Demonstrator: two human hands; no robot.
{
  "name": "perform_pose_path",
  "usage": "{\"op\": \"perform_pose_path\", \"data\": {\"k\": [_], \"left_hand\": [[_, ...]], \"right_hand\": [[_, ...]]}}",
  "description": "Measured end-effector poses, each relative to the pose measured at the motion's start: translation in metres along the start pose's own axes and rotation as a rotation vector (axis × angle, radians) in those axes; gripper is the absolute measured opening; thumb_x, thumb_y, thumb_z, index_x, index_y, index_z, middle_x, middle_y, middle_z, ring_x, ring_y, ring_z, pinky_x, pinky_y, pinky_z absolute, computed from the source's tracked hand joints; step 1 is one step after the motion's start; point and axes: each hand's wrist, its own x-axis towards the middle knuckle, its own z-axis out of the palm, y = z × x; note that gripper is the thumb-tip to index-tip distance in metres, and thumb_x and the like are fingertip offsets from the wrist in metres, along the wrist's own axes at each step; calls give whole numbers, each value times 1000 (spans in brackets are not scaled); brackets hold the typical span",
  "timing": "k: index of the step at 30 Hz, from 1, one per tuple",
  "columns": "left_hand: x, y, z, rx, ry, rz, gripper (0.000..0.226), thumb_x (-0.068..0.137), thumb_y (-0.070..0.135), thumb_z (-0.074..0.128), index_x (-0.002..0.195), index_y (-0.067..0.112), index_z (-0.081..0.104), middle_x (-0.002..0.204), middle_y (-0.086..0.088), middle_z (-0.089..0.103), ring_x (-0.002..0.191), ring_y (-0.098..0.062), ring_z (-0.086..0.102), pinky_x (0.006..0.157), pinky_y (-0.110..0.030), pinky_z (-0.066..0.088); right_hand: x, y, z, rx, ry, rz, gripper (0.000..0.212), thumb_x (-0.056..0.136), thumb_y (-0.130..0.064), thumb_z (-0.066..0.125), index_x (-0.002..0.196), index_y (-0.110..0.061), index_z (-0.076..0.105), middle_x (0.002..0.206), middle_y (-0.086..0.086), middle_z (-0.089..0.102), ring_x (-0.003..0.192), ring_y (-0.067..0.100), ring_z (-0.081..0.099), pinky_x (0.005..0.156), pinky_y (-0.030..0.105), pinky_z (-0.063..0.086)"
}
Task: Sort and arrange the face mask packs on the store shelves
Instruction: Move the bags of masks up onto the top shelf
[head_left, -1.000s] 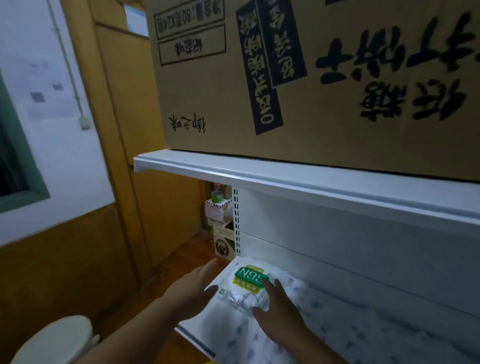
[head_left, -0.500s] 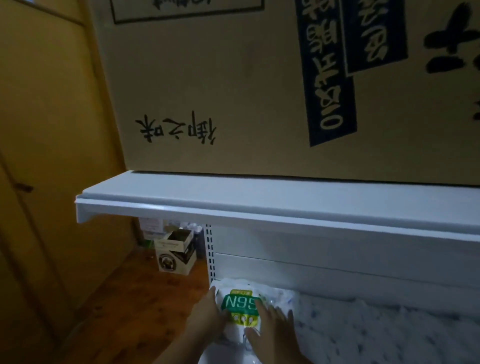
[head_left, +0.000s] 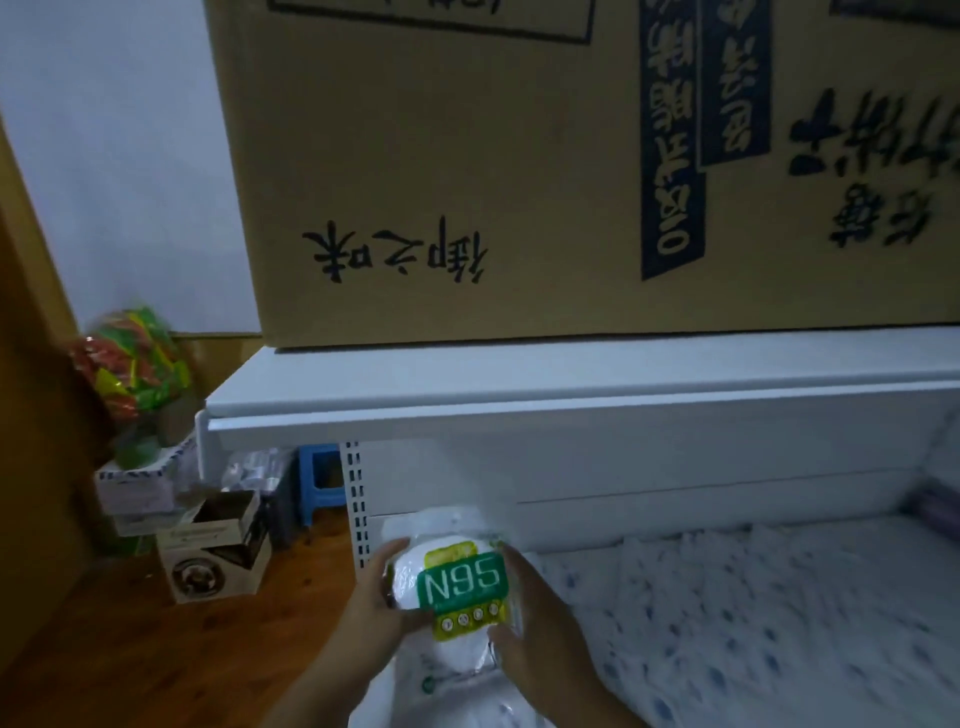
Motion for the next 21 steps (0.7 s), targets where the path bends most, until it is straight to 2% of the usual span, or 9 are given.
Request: {"op": "perform_pose_path", "data": {"k": [3,6,8,9,11,13,15,18,21], "left_hand": [[-5,14,19,-4,-167,4,84,60,-25,73,117,34,52,104,-14,69,88,-28,72,68,-41,59],[-10,30,56,25,-332,23,93,53,-22,80,121,33,48,101,-16,71,91,-31,71,74,-46,59],[-12,39,85,21,-427,44,101,41,-22,82,123,24,45,97,-19,70,87,-31,70,68,-43,60],[-13,43,98,28,-471,47,100,40,-22,80,123,22,45,97,-20,70,86,-32,69,64,-41,60],[-17,52,127,58,-575,38,94,46,-27,74,120,26,50,98,-20,71,86,-34,70,66,-43,60],[-21,56,157,122,-634,65,91,43,-19,74,116,30,52,98,-16,72,88,-30,71,73,-45,58],[-26,59,184,175,-662,103,87,43,-18,73,113,30,52,93,-11,73,81,-24,72,67,-40,58],[-42,58,244,265,-708,198,75,42,-17,74,104,22,58,77,-4,75,68,-17,71,56,-31,56],[-62,59,310,367,-711,346,57,38,-9,77,86,19,65,72,4,74,67,-13,68,64,-31,55]], "right_hand": [[-12,2,-36,168,131,31,88,72,-1,69,141,-34,26,144,-8,38,129,10,43,108,29,39],[-31,7,-85,279,56,127,100,72,-5,78,140,-45,17,130,-20,45,118,5,51,101,27,46],[-46,15,-119,319,12,167,102,71,-7,80,140,-47,17,124,-19,51,112,-1,57,96,27,51],[-54,18,-135,326,17,184,100,71,-8,81,139,-47,18,122,-19,52,107,-7,57,90,21,52],[-69,27,-167,320,56,213,94,72,-12,82,136,-48,23,119,-20,50,99,-18,55,79,8,48],[-87,36,-196,312,104,235,92,73,-17,82,135,-51,25,121,-20,48,97,-22,50,77,4,46],[-104,44,-221,303,135,247,90,74,-17,82,136,-51,25,118,-29,43,91,-31,46,72,1,44],[-142,61,-263,295,229,264,92,74,-13,81,138,-46,24,129,-20,45,98,-26,50,80,9,49],[-179,80,-310,260,320,289,97,73,-16,82,143,-44,20,131,-20,45,104,-18,52,88,17,51]]}}
